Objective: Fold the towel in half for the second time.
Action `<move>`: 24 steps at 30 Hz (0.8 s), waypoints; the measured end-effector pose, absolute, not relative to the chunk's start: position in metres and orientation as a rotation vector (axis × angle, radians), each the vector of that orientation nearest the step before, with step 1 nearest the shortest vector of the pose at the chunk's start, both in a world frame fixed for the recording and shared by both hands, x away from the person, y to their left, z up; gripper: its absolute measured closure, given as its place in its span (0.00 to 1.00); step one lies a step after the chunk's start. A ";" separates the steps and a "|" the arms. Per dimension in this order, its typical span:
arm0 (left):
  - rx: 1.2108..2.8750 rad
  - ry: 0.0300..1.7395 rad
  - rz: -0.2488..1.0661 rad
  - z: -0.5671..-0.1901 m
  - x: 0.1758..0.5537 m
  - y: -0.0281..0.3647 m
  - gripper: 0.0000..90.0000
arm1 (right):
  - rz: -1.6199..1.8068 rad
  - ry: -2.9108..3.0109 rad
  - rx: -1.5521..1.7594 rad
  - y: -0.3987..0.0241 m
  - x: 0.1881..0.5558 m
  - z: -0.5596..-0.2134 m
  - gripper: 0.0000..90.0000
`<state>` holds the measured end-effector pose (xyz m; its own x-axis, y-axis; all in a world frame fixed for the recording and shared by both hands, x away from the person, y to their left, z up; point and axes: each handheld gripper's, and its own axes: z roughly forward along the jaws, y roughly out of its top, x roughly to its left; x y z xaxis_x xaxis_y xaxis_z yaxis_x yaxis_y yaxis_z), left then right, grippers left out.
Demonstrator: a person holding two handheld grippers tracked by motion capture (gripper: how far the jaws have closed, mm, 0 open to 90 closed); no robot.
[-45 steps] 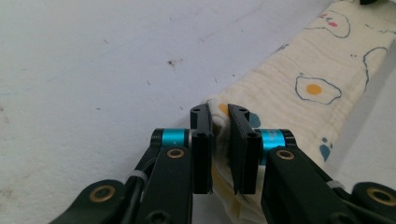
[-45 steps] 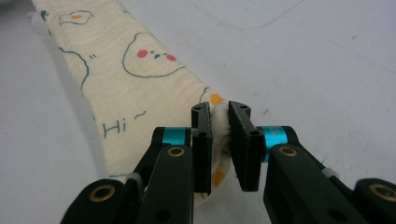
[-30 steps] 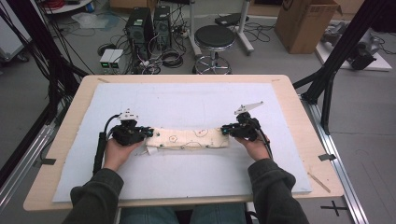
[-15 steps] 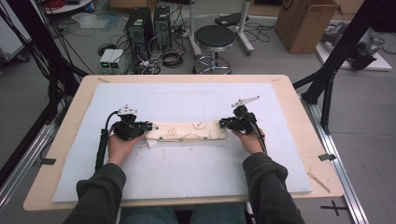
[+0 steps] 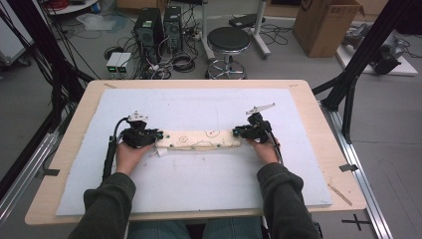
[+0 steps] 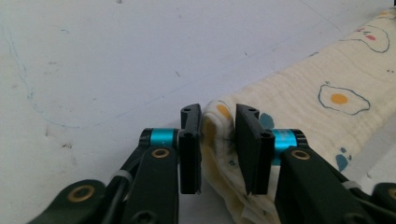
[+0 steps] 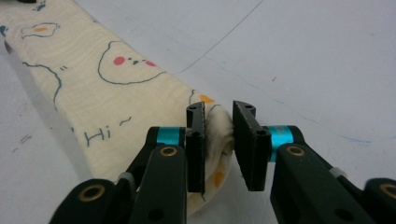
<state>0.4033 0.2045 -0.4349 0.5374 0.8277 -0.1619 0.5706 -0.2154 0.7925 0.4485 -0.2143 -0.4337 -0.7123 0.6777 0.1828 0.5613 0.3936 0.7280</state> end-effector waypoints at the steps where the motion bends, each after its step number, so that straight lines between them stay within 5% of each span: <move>1: 1.910 1.138 0.375 -0.434 0.403 0.206 0.77 | 1.218 2.498 1.124 -0.215 0.448 -0.433 0.80; 24: 1.886 1.049 0.369 -0.420 0.391 0.208 0.61 | 1.342 2.439 1.124 -0.222 0.437 -0.415 0.55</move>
